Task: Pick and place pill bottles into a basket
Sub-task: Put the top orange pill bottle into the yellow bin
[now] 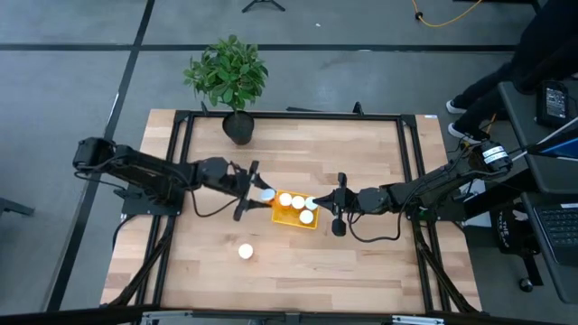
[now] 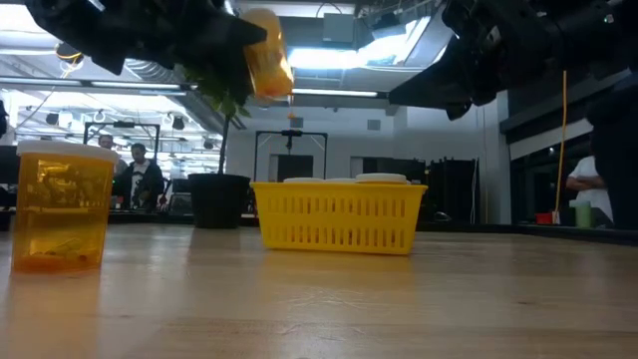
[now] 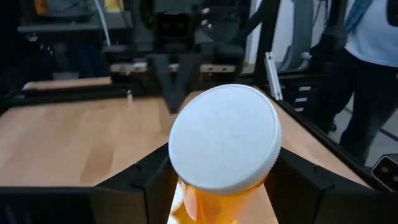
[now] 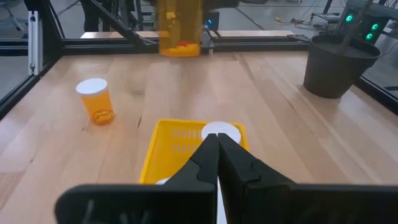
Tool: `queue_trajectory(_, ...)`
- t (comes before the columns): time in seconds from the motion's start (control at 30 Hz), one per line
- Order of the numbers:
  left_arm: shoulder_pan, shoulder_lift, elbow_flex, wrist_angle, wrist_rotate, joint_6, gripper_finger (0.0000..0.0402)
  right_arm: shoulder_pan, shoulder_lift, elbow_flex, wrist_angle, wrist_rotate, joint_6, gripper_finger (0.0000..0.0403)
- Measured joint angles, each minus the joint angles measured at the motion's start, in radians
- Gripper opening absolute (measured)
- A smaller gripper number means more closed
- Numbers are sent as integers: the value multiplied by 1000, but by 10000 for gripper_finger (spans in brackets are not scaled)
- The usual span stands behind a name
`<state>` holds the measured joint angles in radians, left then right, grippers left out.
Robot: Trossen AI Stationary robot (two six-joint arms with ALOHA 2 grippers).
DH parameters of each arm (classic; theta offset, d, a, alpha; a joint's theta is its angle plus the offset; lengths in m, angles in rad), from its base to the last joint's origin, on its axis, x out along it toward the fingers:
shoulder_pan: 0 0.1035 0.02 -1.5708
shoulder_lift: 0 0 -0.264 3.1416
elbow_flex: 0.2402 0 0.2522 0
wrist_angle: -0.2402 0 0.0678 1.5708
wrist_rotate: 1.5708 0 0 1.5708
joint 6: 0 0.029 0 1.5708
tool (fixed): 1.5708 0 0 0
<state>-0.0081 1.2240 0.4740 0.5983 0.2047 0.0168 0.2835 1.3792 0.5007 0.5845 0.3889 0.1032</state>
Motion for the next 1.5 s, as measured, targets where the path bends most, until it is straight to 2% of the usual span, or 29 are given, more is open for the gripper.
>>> queue_trajectory(0.3, -90, 54, 0, 87, -77, 30, 210, 0, 0, 0, 24, 0, 0, 4)
queue_trajectory(0.6, -98, 208, 1, 268, -81, 1, 210, 0, 0, 0, 26, 0, 1, 4)
queue_trajectory(0.9, -98, 390, 129, 264, -75, 2, 210, 0, 0, 0, 25, 0, 1, 4)
queue_trajectory(1.07, -98, 469, 154, 257, -74, 9, 210, 0, 0, 0, 24, 0, 1, 4)
queue_trajectory(1.5, -102, 499, 155, 241, -86, 35, 210, 0, 0, 0, 23, -1, 25, 4)
